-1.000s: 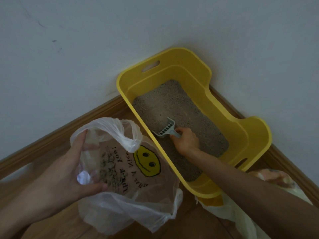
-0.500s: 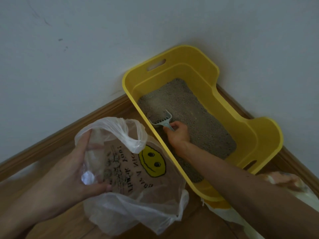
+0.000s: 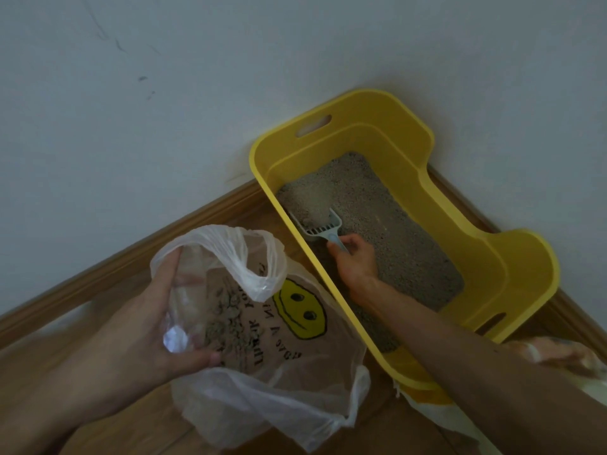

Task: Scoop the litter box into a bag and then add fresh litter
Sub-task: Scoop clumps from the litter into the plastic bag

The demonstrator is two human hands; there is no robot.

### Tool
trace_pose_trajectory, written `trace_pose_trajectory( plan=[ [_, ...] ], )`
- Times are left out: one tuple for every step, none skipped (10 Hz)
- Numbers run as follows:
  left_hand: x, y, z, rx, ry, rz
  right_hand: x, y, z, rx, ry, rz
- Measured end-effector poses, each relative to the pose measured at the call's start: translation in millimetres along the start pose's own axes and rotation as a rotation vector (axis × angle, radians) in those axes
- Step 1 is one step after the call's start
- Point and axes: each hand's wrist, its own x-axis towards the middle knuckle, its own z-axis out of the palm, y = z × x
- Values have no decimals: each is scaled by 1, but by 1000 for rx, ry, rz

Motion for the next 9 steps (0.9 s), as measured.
trace_pose_trajectory(
  plan=[
    [-1,-1,-3,28,15,3,-1,2,-9,15,45,-39],
    [2,-8,-6,102,-2,21,-1,2,-17,32,91,-68],
    [2,-11,1,23,14,46,-3,2,-21,-13,54,-124],
    [4,-14,2,36,22,65,-4,-2,-25,19,62,-145],
    [5,-12,0,31,-4,76,-4,-7,-30,81,95,-169],
    [5,-12,-2,39,-14,83,-7,-7,-33,29,51,-190],
    [6,-14,0,35,-6,92,-8,-8,-37,41,3,-184],
    [6,-16,2,29,0,91,-3,-11,-45,98,69,-157],
    [5,-17,0,53,4,104,-1,-9,-54,62,77,-171]
  ],
)
